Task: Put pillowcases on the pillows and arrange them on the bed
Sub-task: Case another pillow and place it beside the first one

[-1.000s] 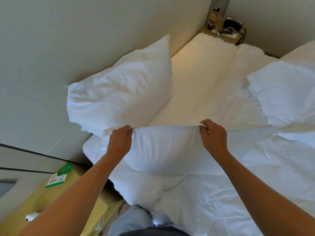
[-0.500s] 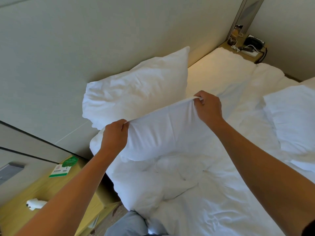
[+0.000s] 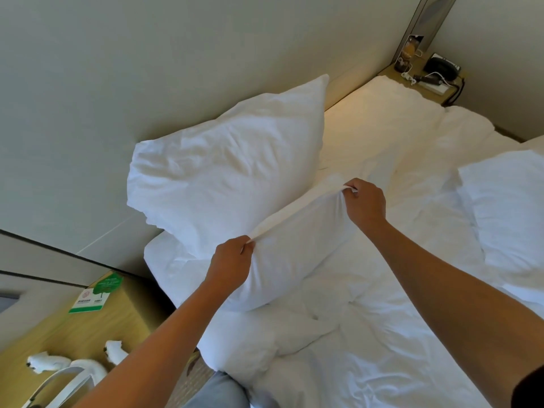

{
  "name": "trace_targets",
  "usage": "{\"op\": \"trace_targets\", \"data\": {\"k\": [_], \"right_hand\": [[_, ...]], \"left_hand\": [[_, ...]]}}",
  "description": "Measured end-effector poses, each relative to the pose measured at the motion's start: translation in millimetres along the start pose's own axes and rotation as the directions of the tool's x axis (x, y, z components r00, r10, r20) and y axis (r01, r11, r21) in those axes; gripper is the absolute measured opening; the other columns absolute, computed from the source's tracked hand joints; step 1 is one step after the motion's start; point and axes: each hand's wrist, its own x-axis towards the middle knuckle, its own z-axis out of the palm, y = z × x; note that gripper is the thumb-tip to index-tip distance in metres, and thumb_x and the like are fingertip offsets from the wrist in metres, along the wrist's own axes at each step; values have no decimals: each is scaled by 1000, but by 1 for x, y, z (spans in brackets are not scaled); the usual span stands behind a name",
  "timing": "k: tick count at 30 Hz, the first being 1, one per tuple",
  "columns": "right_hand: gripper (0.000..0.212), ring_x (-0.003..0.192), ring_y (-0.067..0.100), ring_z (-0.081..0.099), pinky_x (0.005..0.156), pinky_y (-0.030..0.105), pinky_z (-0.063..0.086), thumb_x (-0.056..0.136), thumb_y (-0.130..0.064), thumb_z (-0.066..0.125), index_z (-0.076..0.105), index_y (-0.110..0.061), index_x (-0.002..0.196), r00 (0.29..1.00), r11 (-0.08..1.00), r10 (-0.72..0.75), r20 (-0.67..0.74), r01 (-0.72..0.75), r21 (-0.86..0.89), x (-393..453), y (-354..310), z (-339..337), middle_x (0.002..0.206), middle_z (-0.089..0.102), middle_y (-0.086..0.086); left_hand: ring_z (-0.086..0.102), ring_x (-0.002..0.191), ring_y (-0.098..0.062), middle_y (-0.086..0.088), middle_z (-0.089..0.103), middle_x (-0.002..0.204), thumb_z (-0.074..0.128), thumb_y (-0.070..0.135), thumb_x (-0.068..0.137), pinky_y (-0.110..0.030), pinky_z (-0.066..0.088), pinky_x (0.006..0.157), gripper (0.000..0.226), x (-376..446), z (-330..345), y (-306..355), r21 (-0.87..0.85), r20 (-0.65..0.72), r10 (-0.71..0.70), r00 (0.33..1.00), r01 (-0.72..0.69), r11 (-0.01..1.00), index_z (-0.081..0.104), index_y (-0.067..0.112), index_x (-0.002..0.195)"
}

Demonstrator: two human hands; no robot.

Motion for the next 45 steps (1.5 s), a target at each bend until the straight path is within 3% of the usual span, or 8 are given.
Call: {"op": "trace_targets", "data": {"k": [18,21,25,27,29,33,36,45], "right_hand": [[21,102,30,72,77,31,48,102,-19,56,74,-13,111,992,996,-88,85,89,-4,80,-93,82,109,78,7],[30,119,29,67,92,36,53,105,-24,59,63,-15,133,979,988,-146,145,138,63,64,-85,93,132,69,7],[74,152,28,40,103,43,52,101,-34,66,28,-22,163,970,987,-157,184,158,9,11,-61,111,173,19,5],[83,155,28,34,101,43,53,100,-41,65,18,-29,167,969,991,-130,209,134,-6,-24,-51,121,176,7,2],[84,157,28,30,108,46,49,100,-47,64,17,-33,167,949,995,-103,298,100,26,-56,-46,131,176,7,3],[84,160,27,21,120,49,39,97,-53,65,21,-36,166,901,999,-28,434,10,43,-101,-49,152,176,9,3],[83,160,27,23,120,48,39,96,-56,66,22,-40,165,887,1000,12,463,-17,7,-119,-60,162,176,5,4],[85,155,34,34,117,44,38,96,-56,64,20,-36,166,851,986,157,501,-104,-134,-126,-99,177,176,6,11]], "left_hand": [[43,53,-16,0,47,58,44,17,104,-30,35,50,34,92,-53,-44,-50,-240,-136,961,128,991,47,11,71],[44,54,-18,-1,48,59,44,17,105,-31,35,50,34,96,-45,-52,-50,-212,-156,965,148,988,47,10,72],[53,58,-21,-6,61,69,49,22,104,-31,41,55,28,97,-34,-59,-65,-219,-144,965,133,989,58,4,85],[61,70,-21,-3,68,83,55,28,102,-29,46,63,21,90,-31,-60,-68,-207,-111,972,99,993,63,8,102],[65,102,-26,-7,69,114,60,33,99,-34,52,85,38,81,-27,-65,-24,-186,-65,980,61,998,58,11,130],[23,152,-29,-10,27,164,60,31,99,-43,44,109,70,56,-16,-78,127,-182,84,980,-61,990,26,23,159],[6,158,-30,-9,6,171,58,27,100,-46,45,110,70,36,-8,-93,247,-149,206,967,-166,955,24,30,161],[10,157,-31,-13,13,169,45,46,102,-59,22,121,66,34,-19,-135,510,176,139,975,-211,834,20,30,160]]}}
